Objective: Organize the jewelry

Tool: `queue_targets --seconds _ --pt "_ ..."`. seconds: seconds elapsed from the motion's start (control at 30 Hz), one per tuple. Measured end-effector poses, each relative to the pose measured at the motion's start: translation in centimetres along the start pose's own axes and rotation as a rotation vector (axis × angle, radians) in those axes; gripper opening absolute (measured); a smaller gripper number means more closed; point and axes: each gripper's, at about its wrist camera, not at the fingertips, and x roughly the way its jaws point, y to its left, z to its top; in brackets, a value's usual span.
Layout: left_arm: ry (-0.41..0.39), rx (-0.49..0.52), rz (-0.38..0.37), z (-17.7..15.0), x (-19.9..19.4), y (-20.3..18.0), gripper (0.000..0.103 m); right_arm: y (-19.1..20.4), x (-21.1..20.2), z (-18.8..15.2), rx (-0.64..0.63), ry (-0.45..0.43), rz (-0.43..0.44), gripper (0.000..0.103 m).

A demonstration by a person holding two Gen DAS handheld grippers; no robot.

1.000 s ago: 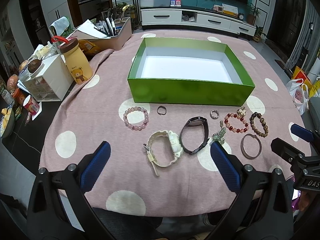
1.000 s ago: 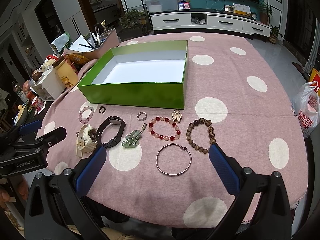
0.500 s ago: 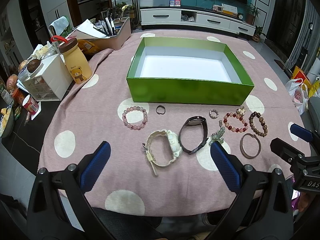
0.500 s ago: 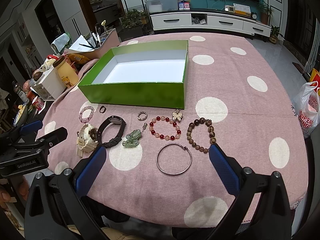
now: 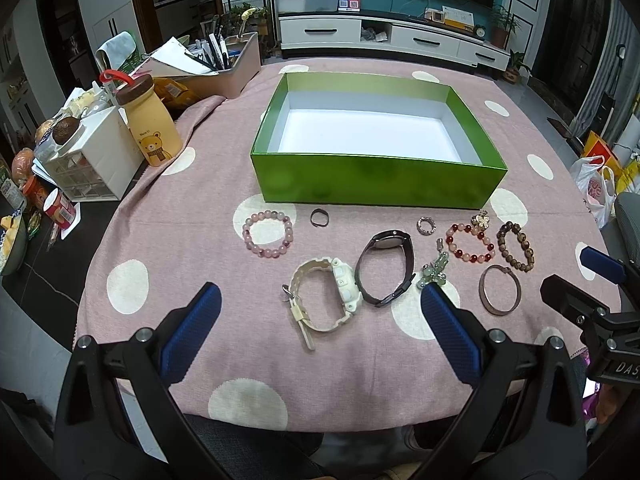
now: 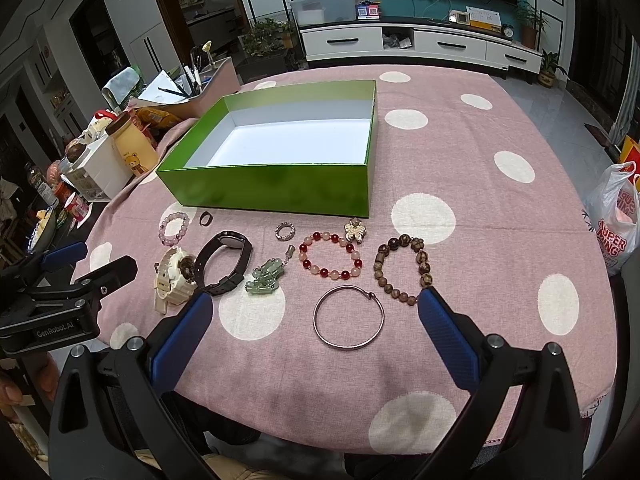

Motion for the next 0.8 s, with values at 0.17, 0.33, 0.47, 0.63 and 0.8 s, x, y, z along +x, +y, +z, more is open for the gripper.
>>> queue_targets --seconds 0.17,0.33,0.47,0.63,0.8 --pt "0.000 0.000 0.000 0.0 0.0 0.0 0.101 -0.1 -0.1 0.0 -0.003 0.000 0.001 0.102" --pt "0.000 0.000 0.000 0.0 0.0 0.1 0.101 -0.1 0.0 0.0 -0.002 -0.001 0.002 0.102" --pt "0.001 0.001 0.000 0.0 0.1 -0.1 0.101 -0.1 -0.1 -0.1 -0.003 -0.001 0.001 0.102" --pt "0.007 0.000 -0.005 -0.4 0.4 -0.3 0.101 0.0 0.0 -0.2 -0.001 0.000 0.001 0.102" --pt "0.031 -0.016 -0.025 -0.6 1.5 0.2 0.101 -0.2 0.4 -0.7 0.007 -0.002 0.003 0.102"
